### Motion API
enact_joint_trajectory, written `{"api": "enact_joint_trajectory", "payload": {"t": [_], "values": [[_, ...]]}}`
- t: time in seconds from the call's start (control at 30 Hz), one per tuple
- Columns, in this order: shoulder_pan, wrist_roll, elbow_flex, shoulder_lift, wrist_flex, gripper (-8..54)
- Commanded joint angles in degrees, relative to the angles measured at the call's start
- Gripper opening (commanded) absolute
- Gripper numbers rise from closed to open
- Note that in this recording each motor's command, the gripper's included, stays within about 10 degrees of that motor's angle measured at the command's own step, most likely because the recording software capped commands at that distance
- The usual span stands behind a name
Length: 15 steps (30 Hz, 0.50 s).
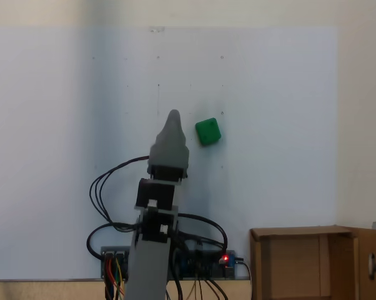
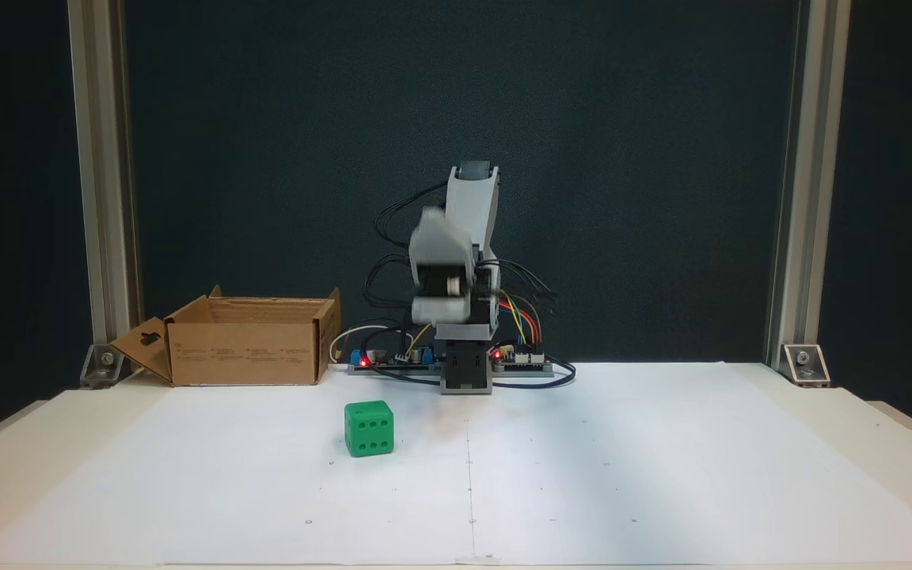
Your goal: Grasp a green dice and put it in the bin.
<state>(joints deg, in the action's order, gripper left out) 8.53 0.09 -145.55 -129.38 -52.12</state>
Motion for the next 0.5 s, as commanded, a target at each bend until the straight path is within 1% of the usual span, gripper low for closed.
{"api": "enact_joint_trajectory", "payload": {"t": [0.0,0.23,0.47], "values": [[-1.14,-2.02,7.56,-6.15,9.21,44.7],[-2.11,-2.02,24.17,-6.06,33.99,44.5],[-1.23,-3.16,35.51,-6.06,56.58,44.3]]}}
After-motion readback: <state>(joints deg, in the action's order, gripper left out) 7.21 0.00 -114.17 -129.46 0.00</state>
